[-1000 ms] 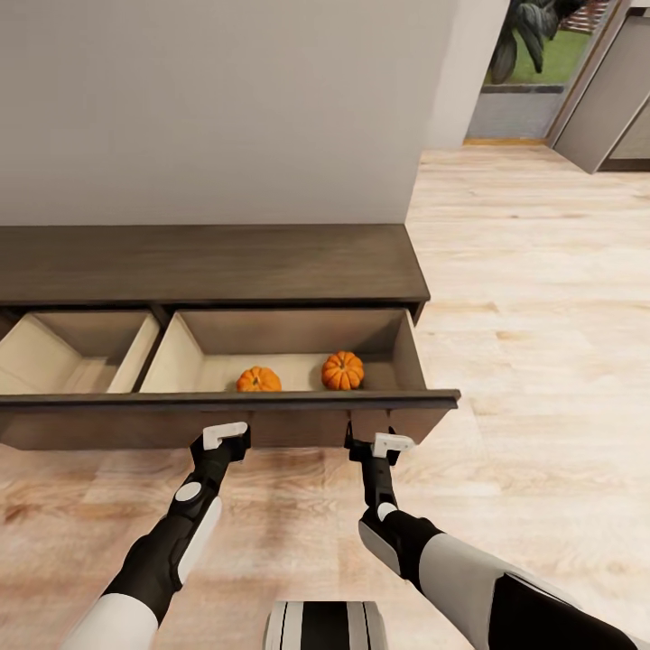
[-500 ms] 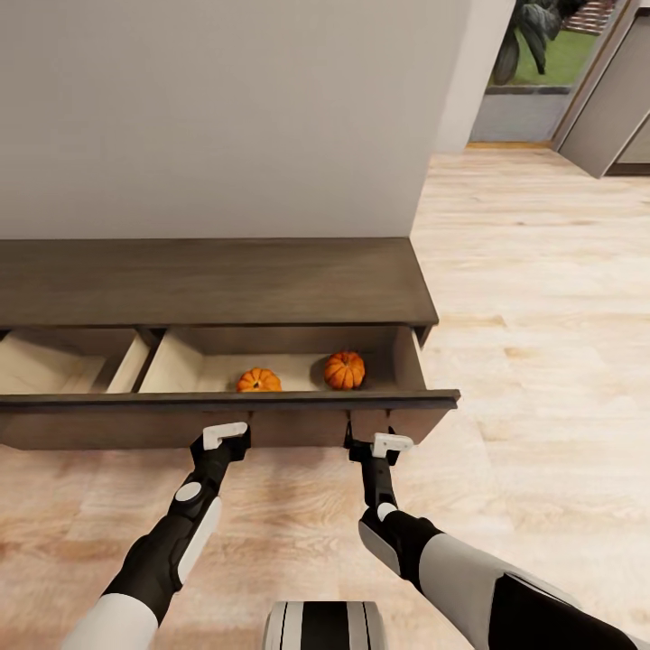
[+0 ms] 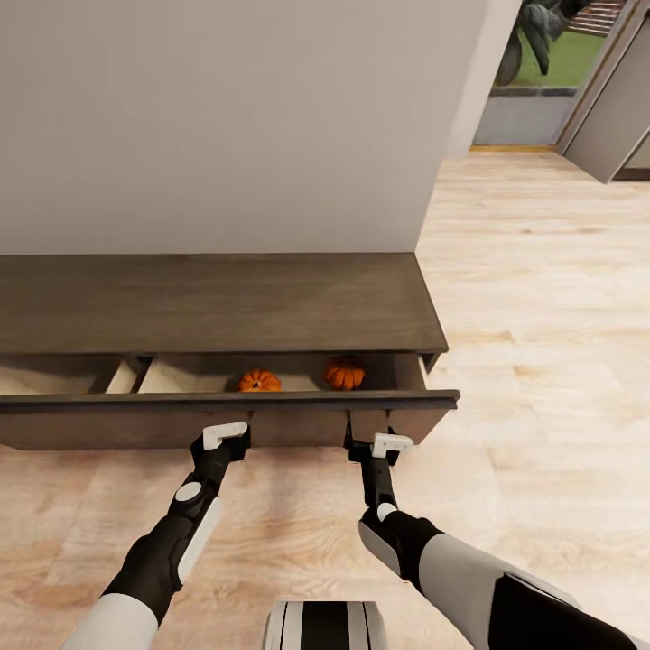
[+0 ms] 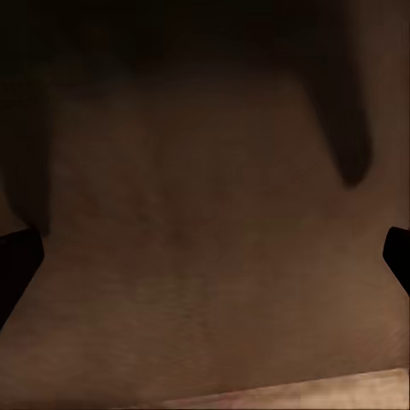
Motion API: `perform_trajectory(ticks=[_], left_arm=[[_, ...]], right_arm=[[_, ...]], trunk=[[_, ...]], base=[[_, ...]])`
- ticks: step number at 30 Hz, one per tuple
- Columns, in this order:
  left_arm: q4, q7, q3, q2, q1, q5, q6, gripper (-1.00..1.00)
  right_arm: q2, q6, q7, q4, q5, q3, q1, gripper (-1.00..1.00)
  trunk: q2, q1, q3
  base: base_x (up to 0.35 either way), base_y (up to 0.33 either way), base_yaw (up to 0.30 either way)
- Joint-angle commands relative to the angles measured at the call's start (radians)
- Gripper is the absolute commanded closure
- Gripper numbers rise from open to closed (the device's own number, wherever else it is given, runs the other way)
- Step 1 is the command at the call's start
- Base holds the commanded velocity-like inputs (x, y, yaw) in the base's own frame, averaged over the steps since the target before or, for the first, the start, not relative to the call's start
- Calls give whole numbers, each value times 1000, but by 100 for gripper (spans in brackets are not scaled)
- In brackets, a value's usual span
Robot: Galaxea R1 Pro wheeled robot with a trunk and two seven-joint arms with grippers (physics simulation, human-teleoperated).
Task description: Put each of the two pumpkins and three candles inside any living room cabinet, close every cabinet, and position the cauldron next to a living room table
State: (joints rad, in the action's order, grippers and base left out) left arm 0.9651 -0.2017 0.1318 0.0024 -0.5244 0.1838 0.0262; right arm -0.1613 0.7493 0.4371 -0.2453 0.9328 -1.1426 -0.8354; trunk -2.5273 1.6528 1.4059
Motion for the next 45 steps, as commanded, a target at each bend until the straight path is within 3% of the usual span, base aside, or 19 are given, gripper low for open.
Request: perform_trajectory(ticks=[1, 14, 45], left_arm=[[1, -7, 3, 1, 0, 7, 3, -100], [1, -7, 3, 2, 0, 8, 2, -100], [3, -7, 3, 1, 0, 8, 2, -100]], right_arm=[[0, 4, 9, 0, 7, -5, -1, -100], [0, 3, 9, 0, 8, -5, -2, -100], [0, 3, 9, 0, 9, -5, -1, -100]], trunk=[[0, 0, 1], [0, 0, 1], [0, 0, 1]], base=[[231, 0, 0], [178, 0, 0], [63, 0, 0]])
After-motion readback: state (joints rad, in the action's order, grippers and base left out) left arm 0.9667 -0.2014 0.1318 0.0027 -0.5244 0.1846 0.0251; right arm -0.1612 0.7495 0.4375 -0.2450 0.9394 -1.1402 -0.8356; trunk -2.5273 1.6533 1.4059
